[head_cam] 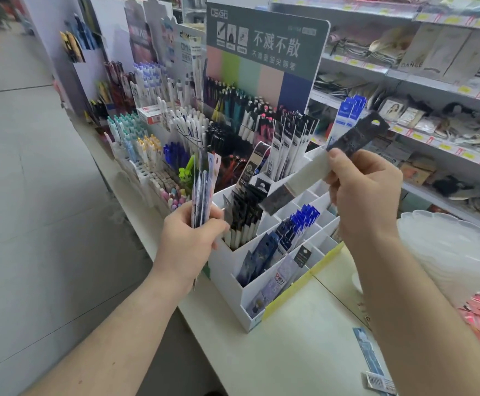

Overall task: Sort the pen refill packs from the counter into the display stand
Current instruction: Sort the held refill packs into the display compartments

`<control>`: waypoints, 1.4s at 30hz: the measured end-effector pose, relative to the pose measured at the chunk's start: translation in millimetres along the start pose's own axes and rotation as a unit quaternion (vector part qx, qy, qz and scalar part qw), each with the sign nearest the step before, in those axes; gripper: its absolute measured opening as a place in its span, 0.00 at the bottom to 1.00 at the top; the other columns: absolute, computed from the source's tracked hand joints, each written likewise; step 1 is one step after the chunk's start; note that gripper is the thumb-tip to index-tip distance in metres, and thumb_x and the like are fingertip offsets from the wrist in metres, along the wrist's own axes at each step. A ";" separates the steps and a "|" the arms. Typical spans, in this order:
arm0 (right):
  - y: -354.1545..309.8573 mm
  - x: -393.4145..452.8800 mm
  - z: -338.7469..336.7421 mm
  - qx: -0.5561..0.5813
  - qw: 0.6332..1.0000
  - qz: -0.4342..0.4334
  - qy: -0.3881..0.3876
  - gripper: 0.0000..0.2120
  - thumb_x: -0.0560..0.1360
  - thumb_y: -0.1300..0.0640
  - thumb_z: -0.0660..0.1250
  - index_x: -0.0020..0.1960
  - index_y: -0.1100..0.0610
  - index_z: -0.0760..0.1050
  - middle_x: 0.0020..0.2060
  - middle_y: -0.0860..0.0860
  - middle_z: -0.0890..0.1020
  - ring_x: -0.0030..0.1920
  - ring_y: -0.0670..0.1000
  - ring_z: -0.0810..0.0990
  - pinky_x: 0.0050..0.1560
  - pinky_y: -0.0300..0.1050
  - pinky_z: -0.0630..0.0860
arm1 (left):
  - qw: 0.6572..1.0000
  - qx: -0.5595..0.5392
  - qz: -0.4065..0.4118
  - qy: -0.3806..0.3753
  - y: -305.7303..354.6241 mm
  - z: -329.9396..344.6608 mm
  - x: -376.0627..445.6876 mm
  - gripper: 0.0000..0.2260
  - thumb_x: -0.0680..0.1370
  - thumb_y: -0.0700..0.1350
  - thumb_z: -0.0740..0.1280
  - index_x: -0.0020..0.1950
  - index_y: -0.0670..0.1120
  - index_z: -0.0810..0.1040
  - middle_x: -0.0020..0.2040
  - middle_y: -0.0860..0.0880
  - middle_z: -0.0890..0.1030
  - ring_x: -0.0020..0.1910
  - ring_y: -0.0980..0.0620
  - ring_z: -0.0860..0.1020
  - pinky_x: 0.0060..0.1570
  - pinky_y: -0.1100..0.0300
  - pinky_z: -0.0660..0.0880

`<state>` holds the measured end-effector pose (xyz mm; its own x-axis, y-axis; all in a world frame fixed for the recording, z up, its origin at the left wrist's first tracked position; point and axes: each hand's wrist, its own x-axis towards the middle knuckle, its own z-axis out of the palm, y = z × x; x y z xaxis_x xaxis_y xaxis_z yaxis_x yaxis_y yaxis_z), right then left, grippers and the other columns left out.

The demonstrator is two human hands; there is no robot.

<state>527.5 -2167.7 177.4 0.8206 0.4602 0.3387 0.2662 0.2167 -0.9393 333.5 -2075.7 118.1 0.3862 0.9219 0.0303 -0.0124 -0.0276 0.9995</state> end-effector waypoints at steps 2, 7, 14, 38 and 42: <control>9.0 -0.4 -6.0 -0.047 0.998 -0.038 0.035 0.17 0.76 0.58 0.69 0.30 0.59 0.73 0.24 0.47 0.73 0.28 0.49 0.67 0.30 0.41 0.64 | 1.000 0.012 -0.001 0.005 -2.3 -1.0 1.8 0.07 0.74 0.34 0.70 0.40 0.44 0.77 0.37 0.38 0.78 0.30 0.51 0.75 0.28 0.65 0.68; 37.4 -9.2 8.2 -0.146 0.989 -0.031 0.000 0.15 0.78 0.56 0.69 0.33 0.52 0.76 0.27 0.47 0.76 0.27 0.43 0.69 0.29 0.41 0.66 | 1.000 0.029 -0.011 0.006 -4.3 1.8 4.5 0.05 0.74 0.35 0.70 0.42 0.44 0.77 0.38 0.42 0.81 0.30 0.53 0.76 0.30 0.62 0.68; 59.1 -27.1 34.3 -0.130 0.990 0.017 -0.059 0.16 0.78 0.57 0.69 0.35 0.63 0.75 0.27 0.58 0.72 0.29 0.51 0.68 0.31 0.43 0.65 | 0.998 0.051 -0.015 0.013 -9.2 4.1 9.2 0.05 0.73 0.35 0.69 0.41 0.44 0.77 0.41 0.39 0.82 0.30 0.53 0.77 0.30 0.60 0.67; -4.4 -61.3 -12.2 -0.056 0.961 0.146 -0.227 0.06 0.75 0.58 0.73 0.41 0.60 0.84 0.29 0.56 0.82 0.28 0.45 0.74 0.32 0.36 0.71 | 0.895 -0.173 -0.209 -0.354 13.0 45.9 -22.3 0.11 0.65 0.40 0.61 0.45 0.40 0.77 0.33 0.46 0.76 0.26 0.50 0.71 0.26 0.63 0.67; 2.6 -63.6 -27.5 -0.078 0.962 0.173 -0.198 0.13 0.71 0.55 0.77 0.43 0.66 0.82 0.34 0.67 0.78 0.31 0.53 0.73 0.33 0.47 0.72 | 0.860 -0.190 -0.205 -0.426 10.0 57.0 -23.4 0.13 0.74 0.42 0.63 0.56 0.39 0.77 0.43 0.41 0.82 0.36 0.45 0.81 0.35 0.57 0.78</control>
<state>489.8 -2220.1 151.9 0.6257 0.7795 -0.0300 0.1099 -0.1262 -0.9859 376.9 -2119.6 127.4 0.9639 0.2012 -0.1746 0.0491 0.5098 0.8589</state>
